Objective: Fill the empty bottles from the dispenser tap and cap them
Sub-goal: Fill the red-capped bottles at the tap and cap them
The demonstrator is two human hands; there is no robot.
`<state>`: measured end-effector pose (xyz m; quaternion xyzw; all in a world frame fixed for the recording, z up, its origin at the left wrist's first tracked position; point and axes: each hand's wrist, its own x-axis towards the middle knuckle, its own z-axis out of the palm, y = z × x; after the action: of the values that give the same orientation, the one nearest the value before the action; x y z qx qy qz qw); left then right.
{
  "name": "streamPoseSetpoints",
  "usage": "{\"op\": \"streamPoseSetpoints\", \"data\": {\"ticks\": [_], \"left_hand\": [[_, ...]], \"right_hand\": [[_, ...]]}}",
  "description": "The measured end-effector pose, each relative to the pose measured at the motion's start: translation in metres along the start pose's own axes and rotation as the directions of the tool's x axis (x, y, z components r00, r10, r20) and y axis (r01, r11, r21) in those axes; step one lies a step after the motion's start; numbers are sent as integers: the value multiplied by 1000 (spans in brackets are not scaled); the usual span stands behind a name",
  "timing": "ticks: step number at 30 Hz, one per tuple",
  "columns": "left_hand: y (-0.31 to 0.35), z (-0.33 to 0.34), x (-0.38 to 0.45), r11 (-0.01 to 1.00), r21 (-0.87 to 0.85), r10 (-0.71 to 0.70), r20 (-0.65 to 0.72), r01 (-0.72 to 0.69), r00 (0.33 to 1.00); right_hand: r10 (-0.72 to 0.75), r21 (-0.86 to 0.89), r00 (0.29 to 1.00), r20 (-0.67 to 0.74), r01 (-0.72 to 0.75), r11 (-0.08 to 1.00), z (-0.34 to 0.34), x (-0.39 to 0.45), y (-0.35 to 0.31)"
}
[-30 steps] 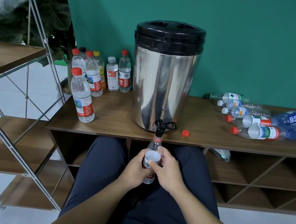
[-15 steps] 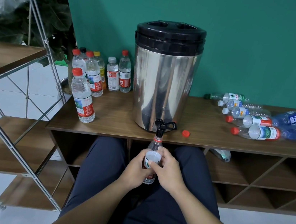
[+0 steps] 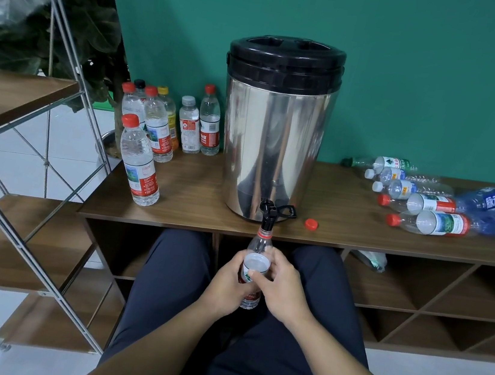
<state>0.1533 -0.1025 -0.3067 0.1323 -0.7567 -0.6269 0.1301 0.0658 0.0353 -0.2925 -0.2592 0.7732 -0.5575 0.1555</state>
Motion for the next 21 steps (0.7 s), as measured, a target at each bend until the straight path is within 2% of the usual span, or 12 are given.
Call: {"op": "streamPoseSetpoints", "data": {"ticks": [21], "left_hand": [[0,0,0,1000,-6,1,-7,-1,1000]], "right_hand": [[-17,3,1000,-1,17,1000,0,-1,-1]]}}
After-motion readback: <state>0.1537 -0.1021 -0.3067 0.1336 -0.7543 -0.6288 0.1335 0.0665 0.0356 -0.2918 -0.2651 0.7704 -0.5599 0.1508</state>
